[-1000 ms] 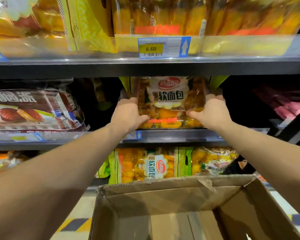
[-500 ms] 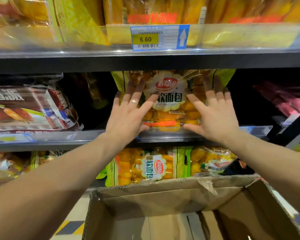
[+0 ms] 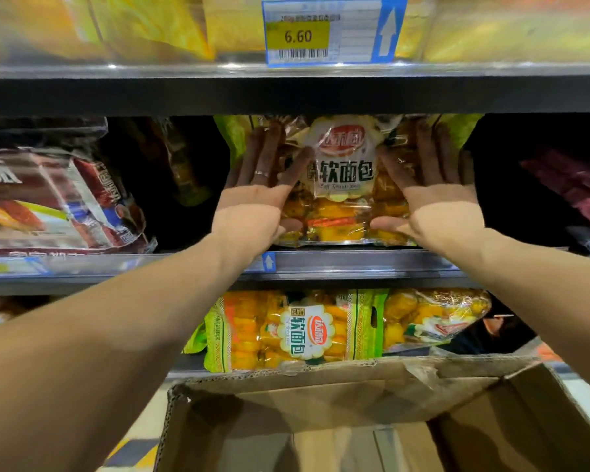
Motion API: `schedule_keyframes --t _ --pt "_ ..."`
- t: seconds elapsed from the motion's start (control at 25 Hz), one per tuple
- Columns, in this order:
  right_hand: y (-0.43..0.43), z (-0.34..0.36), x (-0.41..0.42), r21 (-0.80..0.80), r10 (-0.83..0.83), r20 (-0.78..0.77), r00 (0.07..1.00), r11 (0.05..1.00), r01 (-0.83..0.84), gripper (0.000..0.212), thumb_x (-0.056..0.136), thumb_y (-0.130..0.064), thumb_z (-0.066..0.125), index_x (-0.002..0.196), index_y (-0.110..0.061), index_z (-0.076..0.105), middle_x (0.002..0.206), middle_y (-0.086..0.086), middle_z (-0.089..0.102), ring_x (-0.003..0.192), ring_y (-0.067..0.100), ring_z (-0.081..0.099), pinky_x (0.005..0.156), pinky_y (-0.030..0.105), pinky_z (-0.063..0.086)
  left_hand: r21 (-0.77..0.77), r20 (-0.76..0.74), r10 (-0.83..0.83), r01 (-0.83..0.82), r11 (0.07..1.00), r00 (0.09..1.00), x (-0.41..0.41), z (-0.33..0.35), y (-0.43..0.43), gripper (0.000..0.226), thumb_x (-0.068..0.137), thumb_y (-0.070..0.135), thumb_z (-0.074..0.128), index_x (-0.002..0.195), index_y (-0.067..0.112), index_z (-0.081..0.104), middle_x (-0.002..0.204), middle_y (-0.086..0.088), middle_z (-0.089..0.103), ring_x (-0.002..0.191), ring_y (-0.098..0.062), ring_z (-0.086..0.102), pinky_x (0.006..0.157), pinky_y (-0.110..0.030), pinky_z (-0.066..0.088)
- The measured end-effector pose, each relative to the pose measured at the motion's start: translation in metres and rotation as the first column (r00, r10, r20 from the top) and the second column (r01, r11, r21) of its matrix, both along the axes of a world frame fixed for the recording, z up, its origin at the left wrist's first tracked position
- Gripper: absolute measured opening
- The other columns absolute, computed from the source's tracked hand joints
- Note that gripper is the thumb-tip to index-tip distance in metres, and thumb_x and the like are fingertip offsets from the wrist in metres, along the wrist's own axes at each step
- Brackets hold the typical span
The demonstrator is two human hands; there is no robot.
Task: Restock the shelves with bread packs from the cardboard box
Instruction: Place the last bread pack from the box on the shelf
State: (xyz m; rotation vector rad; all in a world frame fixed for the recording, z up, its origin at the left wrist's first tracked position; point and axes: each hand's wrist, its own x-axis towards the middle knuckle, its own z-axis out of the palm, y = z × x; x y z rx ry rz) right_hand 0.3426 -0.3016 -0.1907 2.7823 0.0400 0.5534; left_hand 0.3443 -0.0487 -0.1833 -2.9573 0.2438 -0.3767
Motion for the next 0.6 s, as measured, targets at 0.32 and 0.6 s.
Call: schedule_keyframes --t 0.32,0.6 --pt "0.018 0.034 -0.076 0.036 -0.014 -0.07 0.997 0.999 0.017 0.083 0.074 -0.081 0.044 0.143 -0.038 0.029 0.147 0.013 0.04 0.137 0.04 0.032 0.114 0.055 0.015 -0.067 0.073 -0.058 0.063 0.996 0.996 -0.073 0.021 0.015 0.087 0.08 0.067 0.054 0.149 0.035 0.012 0.152 -0.012 0.028 0.142 -0.033 0.022 0.114 -0.058 0.016" --pt "0.018 0.054 -0.188 0.194 0.11 -0.09 0.99 0.977 -0.091 0.093 0.077 -0.077 0.047 0.152 -0.039 0.008 0.162 0.007 0.004 0.148 0.036 0.002 0.116 0.057 0.007 -0.162 -0.012 -0.054 0.051 0.985 0.998 -0.19 0.035 0.007 0.091 0.081 0.075 0.043 0.151 0.036 -0.002 0.162 -0.006 -0.005 0.148 -0.029 -0.007 0.115 -0.06 0.009"
